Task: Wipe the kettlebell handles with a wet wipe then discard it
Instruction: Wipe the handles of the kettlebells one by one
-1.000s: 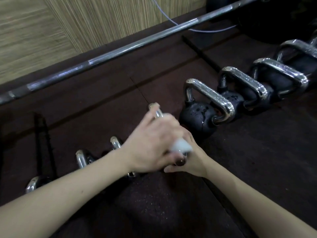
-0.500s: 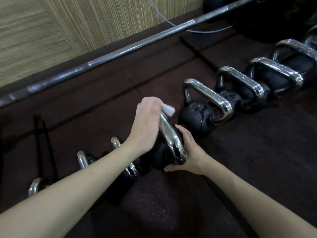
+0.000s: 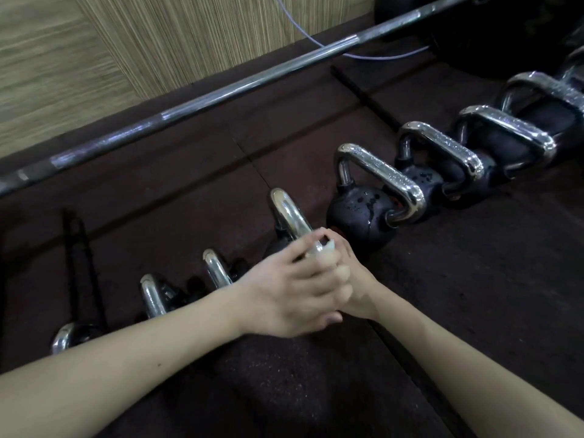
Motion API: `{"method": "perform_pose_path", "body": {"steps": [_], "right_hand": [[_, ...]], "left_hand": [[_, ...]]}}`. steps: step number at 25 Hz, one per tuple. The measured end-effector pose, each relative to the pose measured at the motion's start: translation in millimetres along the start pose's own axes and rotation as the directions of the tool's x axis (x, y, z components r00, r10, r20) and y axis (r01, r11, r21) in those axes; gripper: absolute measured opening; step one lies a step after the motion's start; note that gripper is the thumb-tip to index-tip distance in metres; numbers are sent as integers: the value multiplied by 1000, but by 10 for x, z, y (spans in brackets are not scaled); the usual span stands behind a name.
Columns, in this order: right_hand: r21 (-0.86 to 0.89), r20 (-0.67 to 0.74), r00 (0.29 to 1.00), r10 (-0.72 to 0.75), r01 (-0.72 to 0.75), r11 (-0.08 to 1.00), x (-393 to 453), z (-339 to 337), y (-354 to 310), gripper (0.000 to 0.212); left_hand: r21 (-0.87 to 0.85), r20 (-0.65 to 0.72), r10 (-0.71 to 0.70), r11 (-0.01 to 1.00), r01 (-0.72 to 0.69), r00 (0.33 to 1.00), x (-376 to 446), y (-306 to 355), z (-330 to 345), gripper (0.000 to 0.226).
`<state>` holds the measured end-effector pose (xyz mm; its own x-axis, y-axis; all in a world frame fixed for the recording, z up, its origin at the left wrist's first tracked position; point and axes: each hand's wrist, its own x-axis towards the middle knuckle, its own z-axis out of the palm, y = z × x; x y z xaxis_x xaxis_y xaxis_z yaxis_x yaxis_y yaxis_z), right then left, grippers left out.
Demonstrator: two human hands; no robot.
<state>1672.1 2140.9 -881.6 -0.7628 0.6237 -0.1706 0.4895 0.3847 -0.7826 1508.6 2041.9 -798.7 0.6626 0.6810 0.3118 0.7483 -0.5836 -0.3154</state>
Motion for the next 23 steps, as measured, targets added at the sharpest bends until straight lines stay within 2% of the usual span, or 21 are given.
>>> {"method": "perform_pose_path", "body": {"steps": [2, 3, 5, 7, 8, 9, 10, 11, 12, 14, 15, 17, 19, 20, 21, 23], "right_hand": [[58, -22, 999, 39, -38, 998, -15, 10, 29, 140], [87, -26, 998, 51, -49, 995, -24, 10, 42, 148], [115, -24, 999, 35, -32, 993, -41, 4, 35, 152], [122, -13, 1000, 19, -18, 992, -36, 7, 29, 152], [119, -10, 1000, 16, -15, 993, -29, 8, 28, 153], [114, -5, 1000, 14, -14, 993, -22, 2, 31, 154], [109, -6, 1000, 12, -12, 994, -26, 0, 34, 154], [107, -7, 1000, 12, -11, 994, -34, 1, 33, 154], [103, -15, 1000, 10, -9, 995, -42, 7, 25, 153], [105, -28, 999, 23, -20, 994, -52, 18, 10, 154], [106, -42, 999, 26, -21, 994, -33, 35, 28, 153], [60, -38, 998, 40, -38, 997, 4, 66, 65, 145], [93, 39, 998, 46, -49, 995, 19, 103, 173, 133], [107, 56, 998, 36, -42, 993, 2, 86, 172, 131], [101, 30, 998, 50, -53, 993, -14, 51, 103, 136], [86, -22, 999, 38, -36, 996, -53, 7, -20, 151]], "left_hand": [[-177, -79, -144, 976, 128, 986, 6, -197, -19, 36], [-277, -78, -263, 932, 233, 962, 6, -317, -30, 38], [-416, 31, -503, 779, 469, 864, 27, -560, -61, 39], [-512, 191, -670, 555, 655, 718, 85, -743, -74, 39], [-585, 289, -731, 377, 718, 619, 123, -789, -85, 42], [-645, 380, -761, 189, 740, 526, 173, -795, -107, 44], [-680, 421, -773, 78, 729, 475, 200, -772, -124, 46], [-694, 390, -783, 96, 714, 485, 200, -716, -152, 47], [-685, 308, -779, 218, 696, 547, 178, -633, -198, 46], [-565, 145, -666, 551, 614, 731, 102, -393, -262, 38], [-465, 107, -581, 688, 557, 807, 57, -259, -262, 35], [-252, 105, -396, 877, 409, 912, 47, 56, -159, 38], [-67, 150, -246, 964, 258, 958, 49, 284, -57, 47], [-48, 138, -214, 974, 223, 967, 24, 248, -37, 53], [-59, 102, -231, 969, 238, 968, 14, 163, -51, 53], [-155, 85, -412, 894, 420, 907, 86, -63, -197, 42]]}}
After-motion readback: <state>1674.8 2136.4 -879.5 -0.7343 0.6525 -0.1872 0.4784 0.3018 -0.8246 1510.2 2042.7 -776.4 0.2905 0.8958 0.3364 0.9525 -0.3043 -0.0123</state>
